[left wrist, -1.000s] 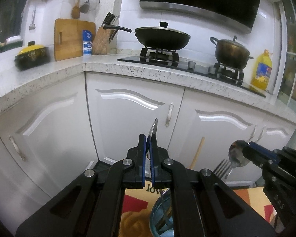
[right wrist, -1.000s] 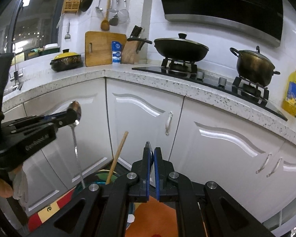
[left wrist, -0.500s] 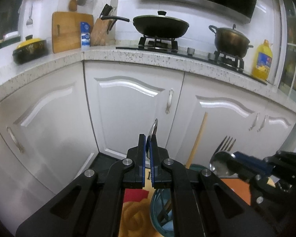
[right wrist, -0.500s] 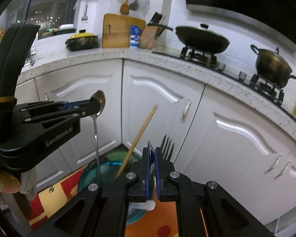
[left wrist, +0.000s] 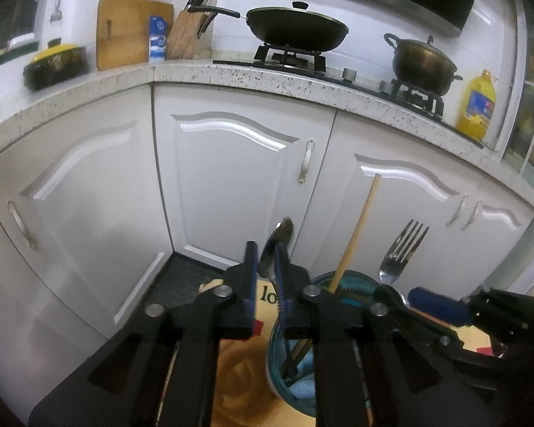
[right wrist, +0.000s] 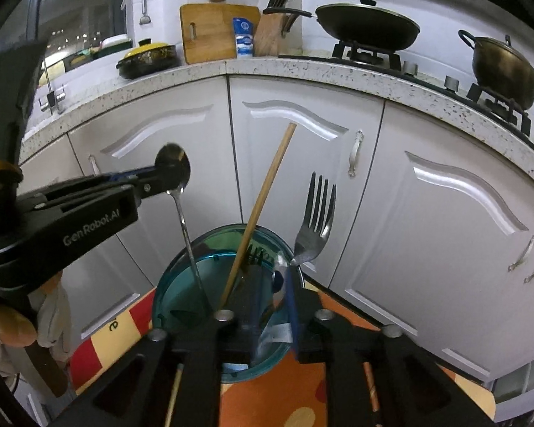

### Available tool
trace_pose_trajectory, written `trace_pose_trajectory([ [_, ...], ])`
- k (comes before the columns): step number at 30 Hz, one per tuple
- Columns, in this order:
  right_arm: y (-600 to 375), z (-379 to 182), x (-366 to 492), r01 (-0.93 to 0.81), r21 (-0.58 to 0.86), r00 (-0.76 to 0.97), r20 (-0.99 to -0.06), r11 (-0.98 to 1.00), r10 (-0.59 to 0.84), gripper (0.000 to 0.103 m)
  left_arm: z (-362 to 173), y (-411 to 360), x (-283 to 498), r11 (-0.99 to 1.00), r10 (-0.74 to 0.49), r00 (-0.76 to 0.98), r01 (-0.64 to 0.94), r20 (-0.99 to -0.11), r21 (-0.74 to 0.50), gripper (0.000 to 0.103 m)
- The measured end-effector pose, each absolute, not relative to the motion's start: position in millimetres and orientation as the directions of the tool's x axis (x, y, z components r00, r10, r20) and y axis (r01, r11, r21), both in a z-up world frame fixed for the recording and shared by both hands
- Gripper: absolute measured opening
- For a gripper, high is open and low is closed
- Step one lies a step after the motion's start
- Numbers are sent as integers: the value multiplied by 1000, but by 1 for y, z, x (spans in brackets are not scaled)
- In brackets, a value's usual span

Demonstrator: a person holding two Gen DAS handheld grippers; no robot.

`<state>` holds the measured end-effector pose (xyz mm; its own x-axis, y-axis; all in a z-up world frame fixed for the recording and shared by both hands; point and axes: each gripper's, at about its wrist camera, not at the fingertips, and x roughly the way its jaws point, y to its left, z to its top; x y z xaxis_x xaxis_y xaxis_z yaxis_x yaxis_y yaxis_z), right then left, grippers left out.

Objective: Organize utensils
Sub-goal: 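Open the right tool to drop its spoon into the cup while the left tool releases its spoon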

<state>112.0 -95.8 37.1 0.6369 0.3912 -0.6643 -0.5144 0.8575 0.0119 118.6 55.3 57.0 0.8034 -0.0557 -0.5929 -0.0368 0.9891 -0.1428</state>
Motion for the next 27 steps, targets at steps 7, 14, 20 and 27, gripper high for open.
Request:
trace_pose_trajectory([
  [7,-103,48,100,-510,36,649,-640,859,412,25,61,55,110,987,-68,806,-34,-588,-160,42],
  [14,-111,54,89,-490,49,662,-628,871,408,30,71,57,96,985,-74,814,-32,-576,-171,50],
  [20,-120,61,78,-472,65,677,-613,879,408,30,80,52,80,984,-78,822,-26,-564,-174,56],
  [27,-134,67,62,-428,81,698,-603,900,386,37,88,36,56,988,-82,830,-5,-551,-154,61],
])
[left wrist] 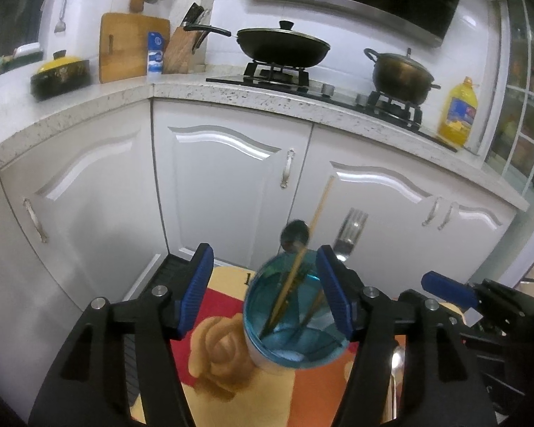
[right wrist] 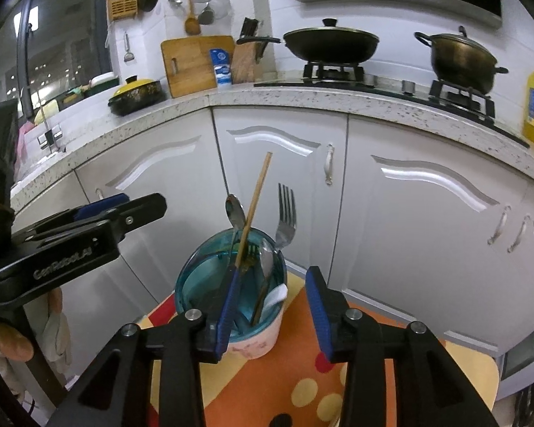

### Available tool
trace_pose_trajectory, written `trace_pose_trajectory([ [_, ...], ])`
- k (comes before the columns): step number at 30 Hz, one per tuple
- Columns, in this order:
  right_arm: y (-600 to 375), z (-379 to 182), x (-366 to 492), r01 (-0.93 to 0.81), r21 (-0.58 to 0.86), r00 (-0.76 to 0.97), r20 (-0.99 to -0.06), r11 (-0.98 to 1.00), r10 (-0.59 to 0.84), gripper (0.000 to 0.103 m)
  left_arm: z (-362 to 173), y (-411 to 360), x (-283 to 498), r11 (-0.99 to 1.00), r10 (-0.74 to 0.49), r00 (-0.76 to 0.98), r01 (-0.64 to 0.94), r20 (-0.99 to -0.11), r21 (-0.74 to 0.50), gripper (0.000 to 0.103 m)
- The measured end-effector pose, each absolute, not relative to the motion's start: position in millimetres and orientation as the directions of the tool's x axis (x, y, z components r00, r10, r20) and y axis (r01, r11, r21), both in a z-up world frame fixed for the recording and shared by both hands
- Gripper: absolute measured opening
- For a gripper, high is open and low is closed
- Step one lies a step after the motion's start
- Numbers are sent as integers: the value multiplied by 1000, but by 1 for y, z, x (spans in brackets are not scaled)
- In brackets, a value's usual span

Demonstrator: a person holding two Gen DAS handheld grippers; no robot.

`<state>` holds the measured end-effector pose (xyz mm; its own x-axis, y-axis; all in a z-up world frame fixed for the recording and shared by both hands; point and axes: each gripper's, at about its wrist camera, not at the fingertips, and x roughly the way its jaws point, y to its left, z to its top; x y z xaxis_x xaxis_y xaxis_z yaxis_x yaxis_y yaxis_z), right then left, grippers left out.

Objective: Organize utensils
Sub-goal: 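Open the right tool to drop its spoon into the cup while the left tool releases its spoon, then withdraw both tools from the cup toward the remaining chopsticks and spoon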

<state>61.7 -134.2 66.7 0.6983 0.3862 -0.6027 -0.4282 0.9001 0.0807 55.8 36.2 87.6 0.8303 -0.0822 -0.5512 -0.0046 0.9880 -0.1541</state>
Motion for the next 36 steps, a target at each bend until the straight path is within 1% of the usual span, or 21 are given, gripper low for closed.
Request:
trace_pose_trajectory([
  [10,-169,64,32,-357,98,717,-609,929,340,37,84,0,26,988,-132,807,57,-575,-146,64],
  [14,-184,61,19,-327,102,725,-611,940,318,39,82,-16,14,985,-158,797,88,-583,-146,65],
  [36,-252,42,-33,-191,129,738,-635,973,229,40,69,-88,-23,971,-236,757,209,-609,-118,66],
])
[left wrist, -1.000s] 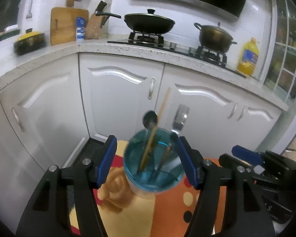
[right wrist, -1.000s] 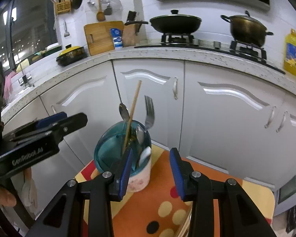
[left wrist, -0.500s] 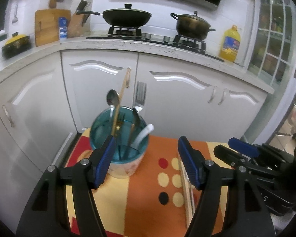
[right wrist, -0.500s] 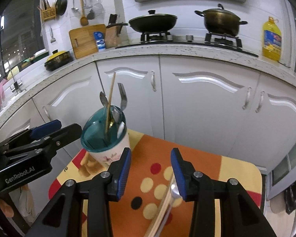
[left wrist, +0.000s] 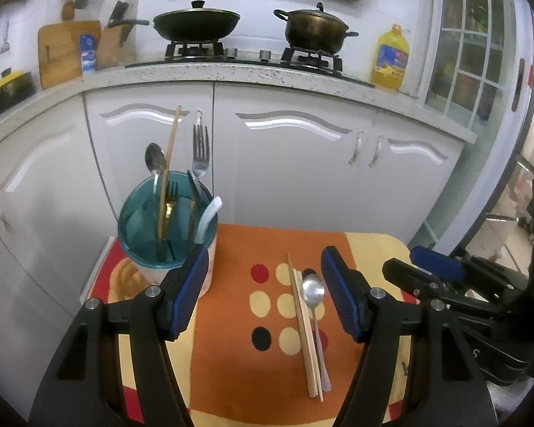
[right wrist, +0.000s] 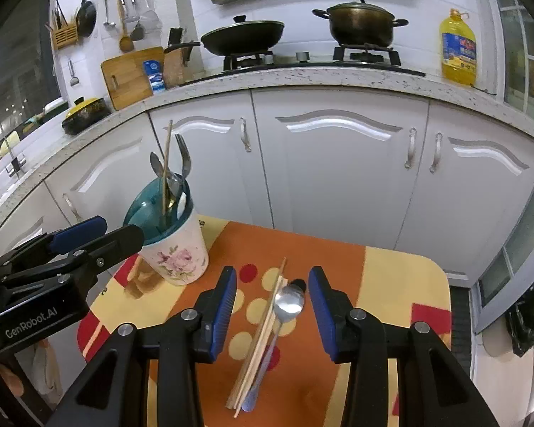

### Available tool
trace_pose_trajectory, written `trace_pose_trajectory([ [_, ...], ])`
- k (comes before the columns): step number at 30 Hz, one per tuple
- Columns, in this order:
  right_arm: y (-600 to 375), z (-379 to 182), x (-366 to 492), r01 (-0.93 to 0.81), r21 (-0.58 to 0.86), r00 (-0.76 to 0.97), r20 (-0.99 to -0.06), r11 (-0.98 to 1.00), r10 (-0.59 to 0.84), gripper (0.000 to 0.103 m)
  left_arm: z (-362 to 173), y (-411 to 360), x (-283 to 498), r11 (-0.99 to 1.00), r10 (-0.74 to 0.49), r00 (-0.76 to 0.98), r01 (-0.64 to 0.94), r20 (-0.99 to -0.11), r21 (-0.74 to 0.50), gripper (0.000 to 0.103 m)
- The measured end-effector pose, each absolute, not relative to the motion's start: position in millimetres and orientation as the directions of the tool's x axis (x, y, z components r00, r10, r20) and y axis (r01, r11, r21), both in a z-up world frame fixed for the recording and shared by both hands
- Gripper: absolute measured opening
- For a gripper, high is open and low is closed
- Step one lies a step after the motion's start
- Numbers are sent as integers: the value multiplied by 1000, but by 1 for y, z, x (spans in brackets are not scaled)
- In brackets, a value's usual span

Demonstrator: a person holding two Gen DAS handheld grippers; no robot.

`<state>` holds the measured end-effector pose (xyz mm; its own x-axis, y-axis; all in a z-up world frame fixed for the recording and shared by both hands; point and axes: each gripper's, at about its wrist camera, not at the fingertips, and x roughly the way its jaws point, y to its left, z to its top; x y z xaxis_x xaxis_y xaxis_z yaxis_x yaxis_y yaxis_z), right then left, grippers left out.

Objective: Organize utensils
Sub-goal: 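Withdraw both tools from the cup toward the remaining chopsticks and spoon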

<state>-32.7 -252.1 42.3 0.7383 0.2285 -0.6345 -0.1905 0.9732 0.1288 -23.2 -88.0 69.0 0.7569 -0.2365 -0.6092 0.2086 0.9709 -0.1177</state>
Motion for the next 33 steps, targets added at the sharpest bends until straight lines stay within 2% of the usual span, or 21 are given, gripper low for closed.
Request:
trace_pose_trajectory([
  [17,-274,14,-28,-151,168,697,-681,974,225,41,40,-85,-15,965,-262,705,211,-659,-157,66],
  [33,-273,-71,31,-197,223,557,-776,955,296,41,-18,-77,6,955,-292,582,220,-759,-199,66],
])
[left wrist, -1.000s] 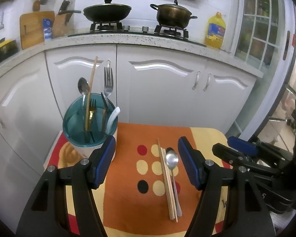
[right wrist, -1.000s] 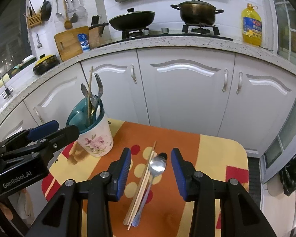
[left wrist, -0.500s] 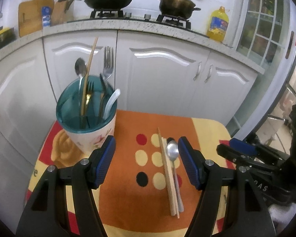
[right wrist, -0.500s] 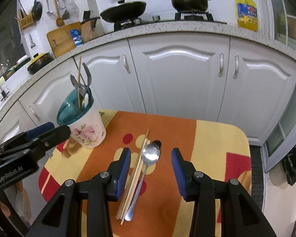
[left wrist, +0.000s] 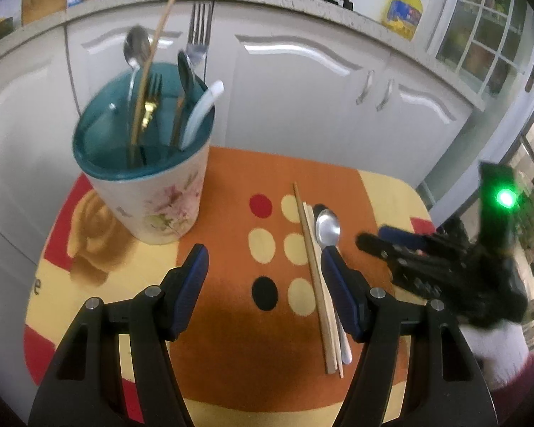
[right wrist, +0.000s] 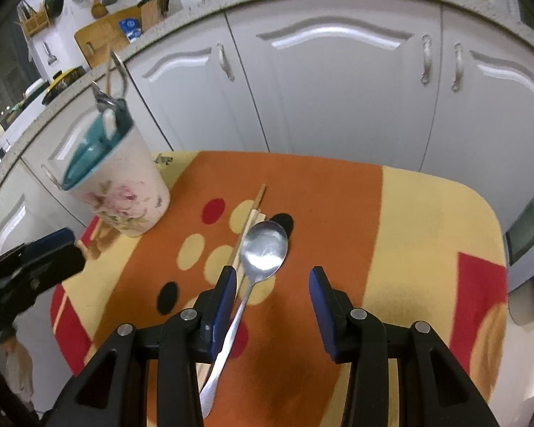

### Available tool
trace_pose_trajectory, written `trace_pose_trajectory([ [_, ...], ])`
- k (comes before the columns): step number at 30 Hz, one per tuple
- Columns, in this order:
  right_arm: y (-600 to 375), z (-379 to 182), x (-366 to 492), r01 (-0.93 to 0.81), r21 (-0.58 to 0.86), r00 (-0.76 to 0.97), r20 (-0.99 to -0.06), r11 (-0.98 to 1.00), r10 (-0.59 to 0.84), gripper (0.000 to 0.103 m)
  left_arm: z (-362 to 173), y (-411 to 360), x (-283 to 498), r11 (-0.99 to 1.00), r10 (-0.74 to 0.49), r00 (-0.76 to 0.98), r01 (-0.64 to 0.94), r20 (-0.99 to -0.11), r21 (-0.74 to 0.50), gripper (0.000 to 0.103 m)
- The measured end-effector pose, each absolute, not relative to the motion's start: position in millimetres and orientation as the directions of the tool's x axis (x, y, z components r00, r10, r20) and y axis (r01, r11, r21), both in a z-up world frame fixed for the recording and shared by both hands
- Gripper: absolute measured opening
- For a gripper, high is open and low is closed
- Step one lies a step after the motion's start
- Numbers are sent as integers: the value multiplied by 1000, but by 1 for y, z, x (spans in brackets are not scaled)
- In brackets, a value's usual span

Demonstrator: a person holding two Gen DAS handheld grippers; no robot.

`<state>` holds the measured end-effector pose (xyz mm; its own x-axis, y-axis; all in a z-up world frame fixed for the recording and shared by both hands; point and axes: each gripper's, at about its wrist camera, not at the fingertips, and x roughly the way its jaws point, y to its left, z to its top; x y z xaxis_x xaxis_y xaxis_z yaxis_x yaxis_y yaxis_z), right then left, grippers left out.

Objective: Organize utensils
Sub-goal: 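Withdraw both tools from the cup toward the remaining chopsticks and spoon, then grasp the last steel spoon with the right tool while the left tool grasps a chopstick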

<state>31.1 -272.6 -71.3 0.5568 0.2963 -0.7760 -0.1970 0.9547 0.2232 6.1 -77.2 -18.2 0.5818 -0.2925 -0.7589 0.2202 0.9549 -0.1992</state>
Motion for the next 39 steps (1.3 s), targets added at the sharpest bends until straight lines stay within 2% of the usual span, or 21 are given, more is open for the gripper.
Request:
trace_pose_trajectory([
  [10,-270,-101,83,-252,236,504,-796,939,335,41,-44,-99,26,936,-338,478,263,-811,-236,66],
  [13,-266,-105,89,-294,267,487,-784,918,384,40,-54,-112,34,931,-341,447,280,-827,-233,66],
  [14,-265,-105,89,-305,275,485,-779,912,397,32,-57,-116,35,930,-343,438,284,-831,-235,66],
  [15,-265,-106,89,-317,289,479,-773,903,416,19,-60,-120,38,928,-345,428,287,-835,-237,66],
  [18,-269,-108,90,-320,333,470,-757,887,453,9,-69,-128,45,931,-334,403,284,-852,-230,66],
  [23,-288,-102,78,-298,358,493,-736,885,464,3,-81,-134,52,936,-313,379,281,-871,-214,65],
  [27,-306,-97,67,-254,340,520,-741,905,425,3,-91,-137,56,948,-270,368,264,-890,-178,60],
  [31,-312,-91,61,-234,334,542,-734,913,408,3,-93,-142,57,947,-255,378,285,-890,-150,60],
  [36,-313,-88,61,-199,362,543,-733,911,410,6,-91,-141,61,936,-314,351,267,-882,-228,60],
  [39,-308,-87,61,-211,347,537,-740,914,405,10,-92,-145,59,934,-315,352,278,-881,-222,60],
])
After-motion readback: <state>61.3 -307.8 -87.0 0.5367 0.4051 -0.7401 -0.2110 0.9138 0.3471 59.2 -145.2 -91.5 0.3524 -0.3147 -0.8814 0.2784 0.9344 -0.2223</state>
